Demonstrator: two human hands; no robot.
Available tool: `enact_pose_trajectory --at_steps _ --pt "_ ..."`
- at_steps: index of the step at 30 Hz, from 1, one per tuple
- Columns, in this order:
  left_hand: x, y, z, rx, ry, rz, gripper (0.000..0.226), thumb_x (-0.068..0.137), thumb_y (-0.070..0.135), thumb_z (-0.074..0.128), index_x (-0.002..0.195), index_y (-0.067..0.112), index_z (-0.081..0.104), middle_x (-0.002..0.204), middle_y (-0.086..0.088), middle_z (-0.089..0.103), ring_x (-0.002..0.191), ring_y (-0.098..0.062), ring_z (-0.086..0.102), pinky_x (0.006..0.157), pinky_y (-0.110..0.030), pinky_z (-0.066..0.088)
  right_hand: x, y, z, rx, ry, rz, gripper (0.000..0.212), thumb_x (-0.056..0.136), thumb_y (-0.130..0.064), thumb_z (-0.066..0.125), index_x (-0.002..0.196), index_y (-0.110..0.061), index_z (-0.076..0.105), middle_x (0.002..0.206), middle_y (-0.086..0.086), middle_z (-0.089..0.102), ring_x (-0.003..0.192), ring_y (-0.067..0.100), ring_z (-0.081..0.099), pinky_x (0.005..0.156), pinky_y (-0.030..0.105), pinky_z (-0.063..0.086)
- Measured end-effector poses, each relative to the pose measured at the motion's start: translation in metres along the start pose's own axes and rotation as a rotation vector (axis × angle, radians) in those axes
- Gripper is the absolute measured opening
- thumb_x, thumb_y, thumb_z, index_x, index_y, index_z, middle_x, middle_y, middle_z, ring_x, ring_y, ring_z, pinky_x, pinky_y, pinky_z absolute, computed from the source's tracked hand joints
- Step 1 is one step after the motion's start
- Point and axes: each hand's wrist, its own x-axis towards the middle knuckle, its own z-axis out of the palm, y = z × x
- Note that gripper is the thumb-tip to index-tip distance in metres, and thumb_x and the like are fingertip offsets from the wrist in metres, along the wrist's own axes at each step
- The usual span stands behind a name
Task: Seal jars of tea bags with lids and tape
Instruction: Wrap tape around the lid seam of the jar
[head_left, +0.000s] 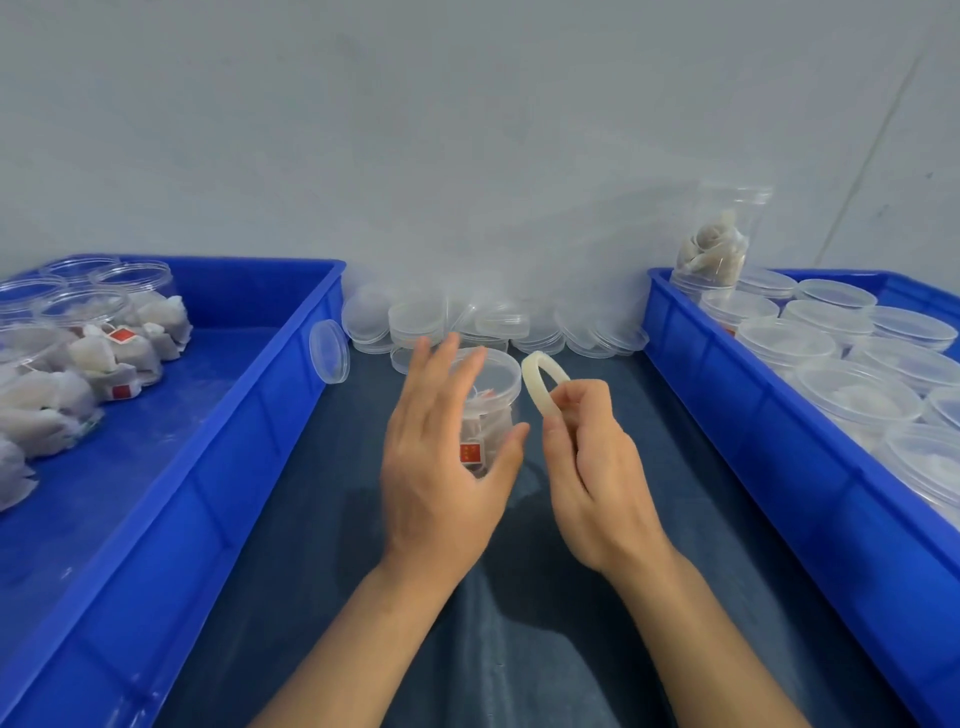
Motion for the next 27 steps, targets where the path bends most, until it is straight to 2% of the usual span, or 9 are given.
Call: enact_pose_trajectory --at_steps 2,5,7,12,16,19,23,27 --pt "0.000 0.001 0.002 0.008 0.010 0.087 0.052 0.100 0.029 0.069 0.147 0.008 0.060 0.157 -0.007 0.055 0.158 -0.026 0.034 0.118 -0.052 0.045 -0.001 -0.004 0.001 -0.070 0.014 -0.084 0.009 0.107 -0.035 0.037 0.113 -0.030 0.043 0.074 -0.018 0.048 0.068 0.014 0.047 0.064 0.036 0.040" --pt "-0.001 0.000 0.004 0.029 0.007 0.129 0.040 0.104 0.024 0.066 0.140 0.007 0.067 0.151 -0.006 0.060 0.156 -0.030 0.039 0.119 -0.049 0.043 0.000 -0.009 0.003 -0.182 0.064 -0.189 0.009 0.105 -0.014 0.046 0.113 -0.016 0.050 0.078 -0.019 0.043 0.069 0.008 0.037 0.071 0.021 0.028" --pt "-0.003 -0.001 0.005 0.036 0.005 0.127 0.036 0.103 0.018 0.069 0.137 0.006 0.069 0.149 -0.004 0.063 0.154 -0.031 0.041 0.118 -0.049 0.043 0.000 -0.011 0.005 -0.220 0.082 -0.207 0.008 0.105 -0.009 0.048 0.110 -0.009 0.055 0.079 -0.019 0.042 0.069 0.005 0.031 0.072 0.019 0.024" --pt "-0.002 0.001 0.004 0.018 0.031 0.082 0.031 0.099 0.012 0.072 0.129 0.005 0.074 0.137 -0.003 0.071 0.147 -0.027 0.052 0.114 -0.049 0.048 0.000 -0.010 0.006 -0.257 0.076 -0.240 0.010 0.106 -0.009 0.050 0.110 -0.006 0.058 0.084 -0.013 0.048 0.070 0.006 0.031 0.074 0.027 0.032" --pt "0.004 0.002 -0.003 -0.059 0.062 -0.032 0.016 0.099 0.018 0.075 0.112 0.009 0.078 0.115 0.008 0.074 0.130 -0.020 0.060 0.109 -0.038 0.048 0.000 -0.010 0.002 -0.278 0.025 -0.296 0.013 0.104 -0.009 0.049 0.113 -0.008 0.059 0.089 -0.002 0.059 0.075 0.021 0.051 0.079 0.040 0.044" --pt "0.009 0.005 -0.009 -0.124 0.055 -0.113 0.014 0.098 0.027 0.075 0.103 0.015 0.079 0.108 0.022 0.069 0.119 -0.013 0.062 0.104 -0.026 0.046 0.000 -0.009 -0.001 -0.303 0.016 -0.321 0.015 0.102 -0.009 0.050 0.114 -0.010 0.059 0.088 -0.001 0.058 0.077 0.024 0.052 0.082 0.040 0.044" --pt "0.016 0.002 -0.013 -0.162 -0.012 -0.161 0.012 0.096 0.029 0.079 0.094 0.018 0.078 0.098 0.012 0.072 0.108 -0.018 0.064 0.094 -0.027 0.049 0.001 -0.009 -0.005 -0.318 0.008 -0.338 0.016 0.102 -0.014 0.048 0.114 -0.011 0.058 0.087 -0.002 0.057 0.078 0.022 0.050 0.082 0.038 0.044" --pt "0.021 -0.002 -0.018 -0.154 -0.041 -0.162 0.010 0.097 0.030 0.075 0.091 0.022 0.074 0.094 0.020 0.069 0.104 -0.014 0.063 0.091 -0.020 0.046 0.000 -0.010 -0.005 -0.324 0.013 -0.347 0.019 0.102 -0.016 0.047 0.114 -0.010 0.060 0.087 -0.002 0.057 0.077 0.022 0.050 0.081 0.038 0.044"
